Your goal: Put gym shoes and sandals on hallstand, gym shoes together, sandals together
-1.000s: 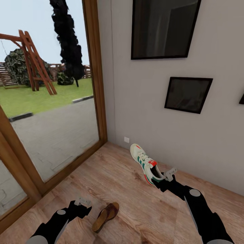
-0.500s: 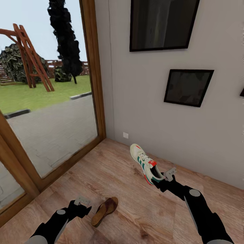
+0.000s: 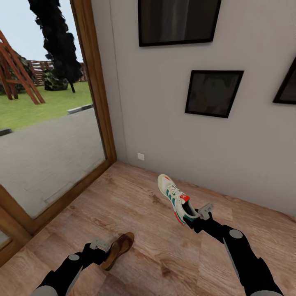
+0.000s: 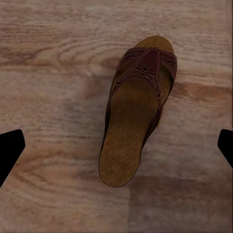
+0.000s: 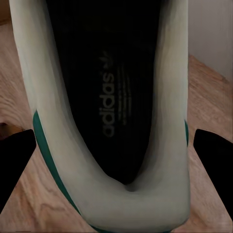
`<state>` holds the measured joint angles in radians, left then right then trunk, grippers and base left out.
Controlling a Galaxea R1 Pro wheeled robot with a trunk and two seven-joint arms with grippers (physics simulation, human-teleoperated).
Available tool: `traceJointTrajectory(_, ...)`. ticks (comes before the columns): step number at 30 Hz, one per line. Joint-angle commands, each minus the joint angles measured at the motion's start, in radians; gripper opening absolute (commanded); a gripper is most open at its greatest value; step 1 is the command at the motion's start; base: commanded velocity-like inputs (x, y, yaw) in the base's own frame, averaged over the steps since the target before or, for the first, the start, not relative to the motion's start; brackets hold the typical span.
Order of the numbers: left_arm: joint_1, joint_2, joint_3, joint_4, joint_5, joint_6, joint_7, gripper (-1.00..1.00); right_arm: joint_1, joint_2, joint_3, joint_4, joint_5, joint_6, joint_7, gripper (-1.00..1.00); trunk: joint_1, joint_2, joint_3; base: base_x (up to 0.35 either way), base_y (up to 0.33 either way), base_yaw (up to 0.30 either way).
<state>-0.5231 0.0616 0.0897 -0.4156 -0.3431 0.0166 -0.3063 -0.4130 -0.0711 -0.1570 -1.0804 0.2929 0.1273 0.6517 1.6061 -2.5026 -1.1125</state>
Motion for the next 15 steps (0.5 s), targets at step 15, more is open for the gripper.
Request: traceJointTrajectory(15,0.004,-0.004,0.009,-0.002,-0.051,0.001,-0.008,1.0,-0.001,0.001,-0.005,0.0,0.003,0.005,0.006,-1.0,0.002,-0.002,-0.024,0.0,0.0,-0.019)
